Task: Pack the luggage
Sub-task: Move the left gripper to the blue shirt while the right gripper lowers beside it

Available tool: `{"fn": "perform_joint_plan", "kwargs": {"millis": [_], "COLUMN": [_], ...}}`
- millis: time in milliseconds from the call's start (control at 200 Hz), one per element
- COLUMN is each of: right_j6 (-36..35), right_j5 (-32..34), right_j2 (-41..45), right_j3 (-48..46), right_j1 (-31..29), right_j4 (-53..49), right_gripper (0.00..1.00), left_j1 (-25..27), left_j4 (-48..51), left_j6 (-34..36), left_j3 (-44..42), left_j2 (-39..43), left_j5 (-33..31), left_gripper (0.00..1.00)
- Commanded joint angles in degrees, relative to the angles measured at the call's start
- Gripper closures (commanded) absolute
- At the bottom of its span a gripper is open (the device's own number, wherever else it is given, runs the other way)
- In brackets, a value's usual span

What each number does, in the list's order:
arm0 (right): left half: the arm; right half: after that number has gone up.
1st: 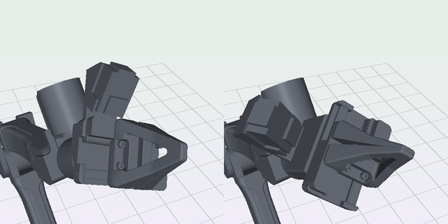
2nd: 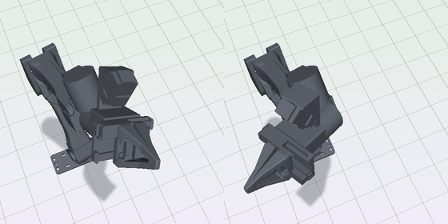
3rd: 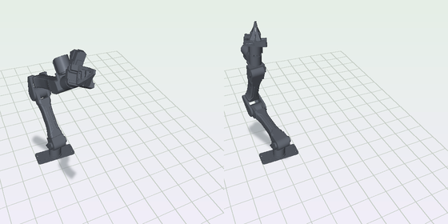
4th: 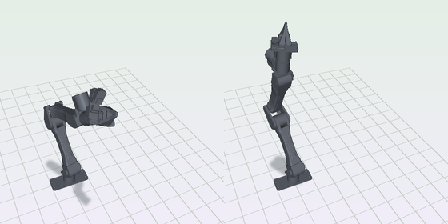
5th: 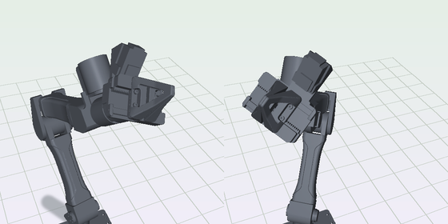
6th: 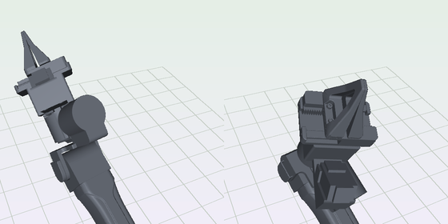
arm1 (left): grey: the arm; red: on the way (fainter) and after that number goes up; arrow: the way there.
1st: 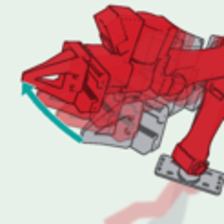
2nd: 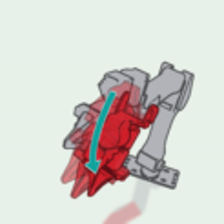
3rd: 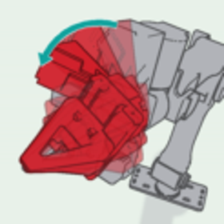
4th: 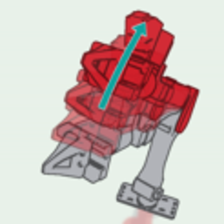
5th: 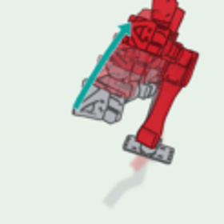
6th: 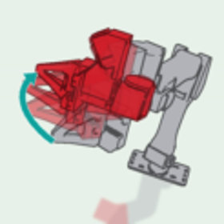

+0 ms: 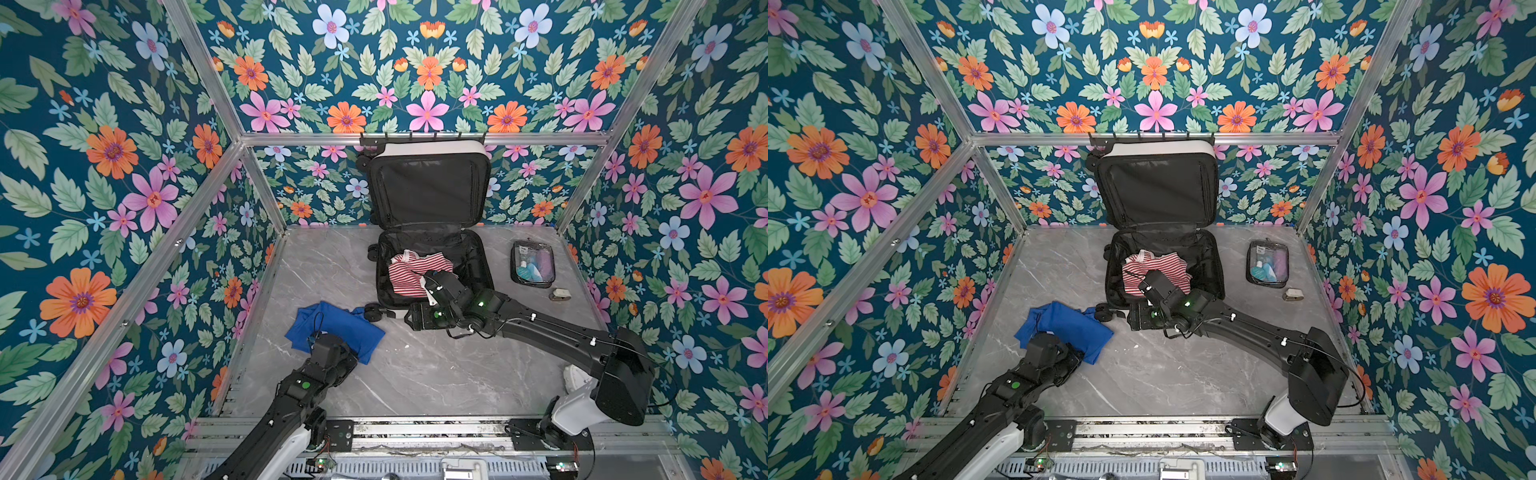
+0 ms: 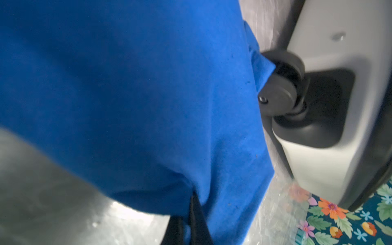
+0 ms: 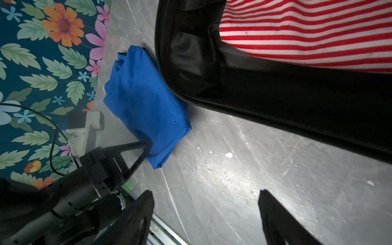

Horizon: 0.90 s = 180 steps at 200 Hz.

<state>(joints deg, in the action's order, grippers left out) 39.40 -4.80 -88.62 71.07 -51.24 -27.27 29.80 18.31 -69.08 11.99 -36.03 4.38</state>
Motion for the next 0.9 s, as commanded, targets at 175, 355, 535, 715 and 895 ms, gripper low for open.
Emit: {"fn": "perform_joint_plan", "kwargs": {"millis": [175, 355, 535, 715, 895], "right_j6": [0.3, 0.6, 0.7, 1.1, 1.9], "right_j5": [0.8, 1.8, 2.7, 2.6, 1.8], "right_j2": [0.0, 1.0, 2.3, 4.8, 9.8], "right_j3": [-0.7, -1.5, -2.2, -4.2, -8.3], "right_j1": [-0.1, -0.1, 0.1, 1.5, 4.7], "right_j4": [-1.9, -2.3, -3.6, -3.9, -4.1], "right_gripper": [0.21, 0.2, 0.2, 0.19, 0.19], "left_j1": [19.3, 28.2, 32.9, 35.0, 37.7], "left_j4": [-4.7, -8.5, -13.6, -22.1, -25.6], "left_j6": [-10.9, -14.9, -15.0, -12.8, -9.1], "left_j3": [3.1, 5.1, 8.6, 13.1, 17.8], "left_j2": [-9.3, -15.1, -21.0, -30.7, -37.1], "left_j5": [-10.6, -13.0, -15.0, -13.1, -11.9], "left_gripper": [1.0, 1.0, 1.0, 1.0, 0.54]}}
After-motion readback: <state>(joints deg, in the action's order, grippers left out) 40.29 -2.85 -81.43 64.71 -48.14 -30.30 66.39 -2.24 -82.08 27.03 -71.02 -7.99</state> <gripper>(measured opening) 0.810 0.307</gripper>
